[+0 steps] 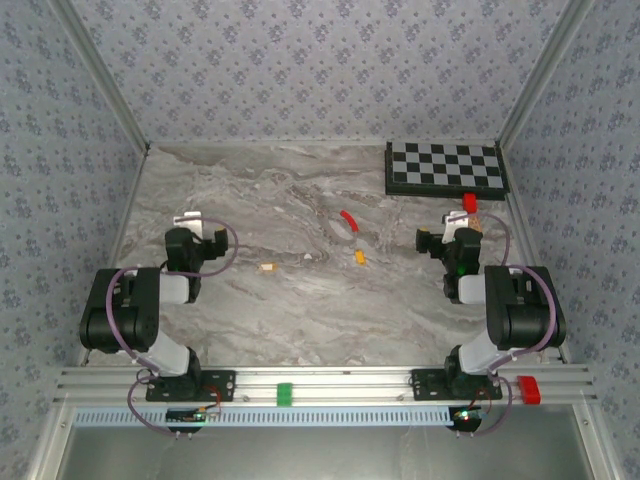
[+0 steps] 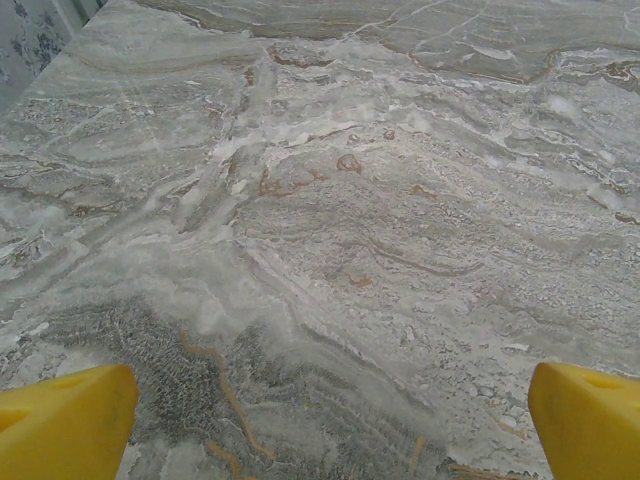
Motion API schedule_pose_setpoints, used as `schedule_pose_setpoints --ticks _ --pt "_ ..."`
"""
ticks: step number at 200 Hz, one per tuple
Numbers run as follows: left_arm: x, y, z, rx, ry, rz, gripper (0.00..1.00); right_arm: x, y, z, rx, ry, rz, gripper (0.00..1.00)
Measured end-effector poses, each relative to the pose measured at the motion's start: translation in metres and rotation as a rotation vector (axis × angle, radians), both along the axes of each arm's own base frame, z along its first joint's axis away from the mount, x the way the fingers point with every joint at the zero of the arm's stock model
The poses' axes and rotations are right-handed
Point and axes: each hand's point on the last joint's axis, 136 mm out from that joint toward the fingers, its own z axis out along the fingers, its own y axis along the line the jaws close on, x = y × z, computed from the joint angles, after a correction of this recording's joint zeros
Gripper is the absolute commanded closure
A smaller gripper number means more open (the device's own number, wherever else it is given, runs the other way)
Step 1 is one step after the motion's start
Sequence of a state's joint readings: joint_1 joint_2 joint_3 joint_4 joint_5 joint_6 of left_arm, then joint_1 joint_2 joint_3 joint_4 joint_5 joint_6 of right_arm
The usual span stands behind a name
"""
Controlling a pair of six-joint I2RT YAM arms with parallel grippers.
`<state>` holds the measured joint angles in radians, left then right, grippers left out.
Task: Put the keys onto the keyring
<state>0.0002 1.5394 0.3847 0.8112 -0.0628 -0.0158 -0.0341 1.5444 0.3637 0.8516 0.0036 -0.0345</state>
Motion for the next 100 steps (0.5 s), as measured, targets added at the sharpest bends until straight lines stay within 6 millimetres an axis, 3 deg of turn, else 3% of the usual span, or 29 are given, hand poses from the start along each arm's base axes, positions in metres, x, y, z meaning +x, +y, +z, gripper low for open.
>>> schedule_pose_setpoints --ticks 46,61,77,100 --pt "0.004 0.002 0.001 -0.004 0.029 0.012 0.0 0.0 -0.002 0.002 -0.022 -0.006 -0.03 0.01" --pt "0.01 0.008 0.01 -0.001 0.065 0.05 0.0 -0.002 0.001 0.011 -0.043 -0.025 -0.046 0.01" --pt "0.023 0.017 0.039 -0.014 0.071 0.111 0.0 -0.006 0.002 0.034 -0.061 -0.06 -0.066 0.01" --pt "0.032 0.029 0.1 -0.087 -0.003 0.22 0.0 -0.011 -0.004 0.078 -0.031 -0.144 -0.123 0.01"
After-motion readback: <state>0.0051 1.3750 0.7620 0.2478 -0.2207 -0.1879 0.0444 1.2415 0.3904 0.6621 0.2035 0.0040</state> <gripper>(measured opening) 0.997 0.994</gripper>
